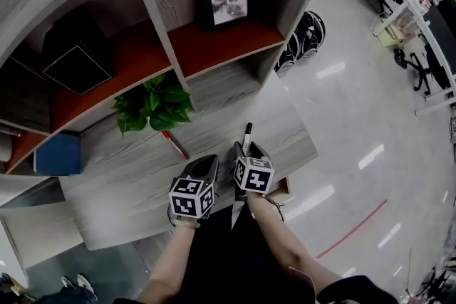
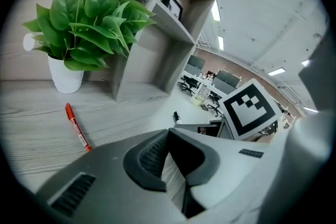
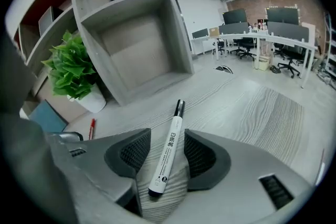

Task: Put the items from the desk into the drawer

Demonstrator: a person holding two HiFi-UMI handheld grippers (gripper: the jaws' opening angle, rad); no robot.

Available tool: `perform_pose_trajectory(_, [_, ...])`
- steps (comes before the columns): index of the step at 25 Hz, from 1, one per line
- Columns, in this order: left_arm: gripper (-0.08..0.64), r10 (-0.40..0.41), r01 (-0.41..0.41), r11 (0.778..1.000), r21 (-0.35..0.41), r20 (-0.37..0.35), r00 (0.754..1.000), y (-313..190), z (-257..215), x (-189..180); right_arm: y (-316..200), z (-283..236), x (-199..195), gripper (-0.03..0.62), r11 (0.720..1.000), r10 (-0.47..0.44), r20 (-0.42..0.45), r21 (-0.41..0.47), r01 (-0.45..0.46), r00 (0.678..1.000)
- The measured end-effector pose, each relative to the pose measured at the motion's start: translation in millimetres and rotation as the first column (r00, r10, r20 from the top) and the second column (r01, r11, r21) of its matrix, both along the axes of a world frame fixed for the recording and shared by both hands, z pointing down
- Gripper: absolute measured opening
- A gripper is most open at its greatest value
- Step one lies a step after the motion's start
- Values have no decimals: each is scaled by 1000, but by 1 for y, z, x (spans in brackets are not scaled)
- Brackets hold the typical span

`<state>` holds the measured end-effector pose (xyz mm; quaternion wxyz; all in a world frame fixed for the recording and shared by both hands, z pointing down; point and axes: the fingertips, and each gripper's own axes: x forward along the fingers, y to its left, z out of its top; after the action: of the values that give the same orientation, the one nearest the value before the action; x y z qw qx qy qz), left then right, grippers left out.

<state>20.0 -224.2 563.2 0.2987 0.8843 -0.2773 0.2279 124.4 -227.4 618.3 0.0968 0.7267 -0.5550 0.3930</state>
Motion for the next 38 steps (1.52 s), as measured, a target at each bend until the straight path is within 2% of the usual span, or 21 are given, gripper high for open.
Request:
perform_pose_trajectory(7, [25,44,-44,999,2,-13,999,-5,1,2,-2,3,-1,180,999,35,-70,-23,-37,997])
perform_pose_trajectory(9, [25,41,-41,999,-1,-12,999,-7,2,0,0,4,4,149,997,66,-86,-32,-69,994])
perform_pose_trajectory(11, [25,35,-35,999,-4,-11,999,-8,3,-2,2,5,9,75,994,93,-87,-43,-97,992])
perform_pose_trajectory(13, [25,33,-33,999,-4,-11,999,-7,3,-3,3,5,10,71,994,97,-72,-47,-101,993])
perform_pose_trajectory(20, [25,37,-37,999,16,-6,999,4,-2,1,10,2,5,64,997,65,-27,-30,-66,997])
perform_pose_trajectory(25, [25,29,-28,999,34,-6,1000,15,-7,8,17,-11,6,64,1000,23,-4,21,-23,1000])
perform_pose_trajectory(31, [25,15,-15,998,54,-6,1000,41,-14,23,37,-28,15,63,997,-19,10,71,19,1000])
perform_pose_trajectory(38, [25,-1,1,998,61,-9,1000,80,-18,53,72,-38,40,63,994,-59,16,89,57,998])
